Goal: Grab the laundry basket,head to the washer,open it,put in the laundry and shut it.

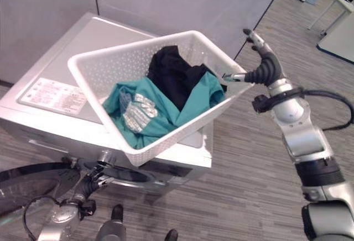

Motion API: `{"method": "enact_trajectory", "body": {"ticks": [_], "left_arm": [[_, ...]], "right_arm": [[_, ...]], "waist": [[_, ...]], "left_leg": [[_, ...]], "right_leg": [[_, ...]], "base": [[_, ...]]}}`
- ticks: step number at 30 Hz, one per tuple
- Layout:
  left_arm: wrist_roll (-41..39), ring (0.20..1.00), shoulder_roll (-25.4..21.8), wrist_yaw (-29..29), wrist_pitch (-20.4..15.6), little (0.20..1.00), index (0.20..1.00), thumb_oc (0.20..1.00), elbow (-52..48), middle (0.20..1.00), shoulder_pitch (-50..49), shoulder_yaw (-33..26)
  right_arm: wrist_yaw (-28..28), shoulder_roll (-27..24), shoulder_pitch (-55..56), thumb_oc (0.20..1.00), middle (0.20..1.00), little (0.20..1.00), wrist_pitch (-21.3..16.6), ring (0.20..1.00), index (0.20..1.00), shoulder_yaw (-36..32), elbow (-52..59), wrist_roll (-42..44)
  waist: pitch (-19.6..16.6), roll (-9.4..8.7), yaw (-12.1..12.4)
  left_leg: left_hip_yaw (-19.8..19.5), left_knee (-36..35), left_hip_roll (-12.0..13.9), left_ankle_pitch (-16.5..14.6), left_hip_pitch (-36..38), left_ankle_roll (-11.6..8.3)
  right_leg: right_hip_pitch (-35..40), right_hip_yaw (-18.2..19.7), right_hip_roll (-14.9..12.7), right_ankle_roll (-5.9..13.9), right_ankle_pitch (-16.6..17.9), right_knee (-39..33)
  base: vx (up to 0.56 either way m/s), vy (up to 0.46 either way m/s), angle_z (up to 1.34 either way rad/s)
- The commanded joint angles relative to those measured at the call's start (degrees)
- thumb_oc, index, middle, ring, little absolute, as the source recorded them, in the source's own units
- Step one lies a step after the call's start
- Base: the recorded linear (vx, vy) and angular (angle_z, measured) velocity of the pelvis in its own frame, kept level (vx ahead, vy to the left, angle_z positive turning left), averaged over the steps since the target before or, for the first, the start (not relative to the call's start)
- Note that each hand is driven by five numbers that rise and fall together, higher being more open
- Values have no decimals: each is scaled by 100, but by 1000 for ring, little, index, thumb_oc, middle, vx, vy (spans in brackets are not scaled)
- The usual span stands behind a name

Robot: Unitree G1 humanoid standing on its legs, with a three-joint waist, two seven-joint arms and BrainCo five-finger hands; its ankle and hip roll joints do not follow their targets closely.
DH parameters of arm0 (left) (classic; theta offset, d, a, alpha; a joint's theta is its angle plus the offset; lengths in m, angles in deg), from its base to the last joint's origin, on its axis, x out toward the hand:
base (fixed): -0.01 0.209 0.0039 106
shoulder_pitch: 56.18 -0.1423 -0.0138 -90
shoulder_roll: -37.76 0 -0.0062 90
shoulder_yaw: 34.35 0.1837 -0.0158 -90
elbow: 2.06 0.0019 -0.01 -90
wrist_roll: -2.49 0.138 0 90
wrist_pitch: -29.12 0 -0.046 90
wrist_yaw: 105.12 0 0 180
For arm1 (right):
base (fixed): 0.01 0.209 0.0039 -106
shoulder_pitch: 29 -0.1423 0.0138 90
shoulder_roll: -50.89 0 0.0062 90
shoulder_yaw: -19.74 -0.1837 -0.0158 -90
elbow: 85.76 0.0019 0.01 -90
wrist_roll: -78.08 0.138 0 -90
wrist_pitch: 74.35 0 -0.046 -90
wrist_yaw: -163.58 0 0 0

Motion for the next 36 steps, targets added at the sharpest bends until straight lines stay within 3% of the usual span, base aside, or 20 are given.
{"method": "enact_trajectory", "body": {"ticks": [1, 12, 23, 32, 36], "left_arm": [[56, 1000, -229, 80, -227, 1000, 1000, 1000, -229, 1000, 29, 174], [45, 1000, -254, 17, -262, 1000, 1000, 1000, -132, 1000, 49, 197], [82, 1000, -314, -27, -319, 1000, 1000, 1000, -110, 1000, 63, 204], [8, 1000, -381, -102, -319, 1000, 1000, 1000, -185, 1000, 89, 207], [-110, 1000, -454, -195, -321, 1000, 1000, 1000, -323, 1000, 120, 214]], "right_arm": [[-68, -448, -619, 1000, 1000, 1000, -285, 1000, 1000, 242, -93, 419], [358, -739, -964, 1000, 1000, 1000, -372, 1000, 1000, 968, 628, 1350], [853, -968, -1001, 1000, 1000, 1000, -141, 1000, 1000, 1961, 860, 1460], [878, -508, -945, 1000, 1000, 1000, 63, 1000, 1000, 2306, 469, 926], [785, 232, -1318, 1000, 1000, 1000, 284, 1000, 1000, 2765, -665, 323]], "waist": [[-305, 129, 78], [-258, 69, 18], [-90, -29, 65], [151, -155, 264], [443, -189, 493]], "left_leg": [[-313, -340, 452, 341, -172, -163], [-282, -382, 488, 383, -145, -191], [-351, -423, 503, 461, -249, -221], [-536, -368, 471, 497, -468, -223], [-691, -351, 425, 524, -637, -226]], "right_leg": [[415, 147, -63, 197, -715, 417], [380, 174, -29, 193, -710, 434], [295, 110, -1, 183, -723, 464], [222, 7, 54, 144, -762, 487], [127, -82, 90, 113, -791, 535]], "base": [[-5, 4, 6], [-1, 1, 0], [-4, -2, 2], [-8, -25, 8], [-42, -41, 7]]}}
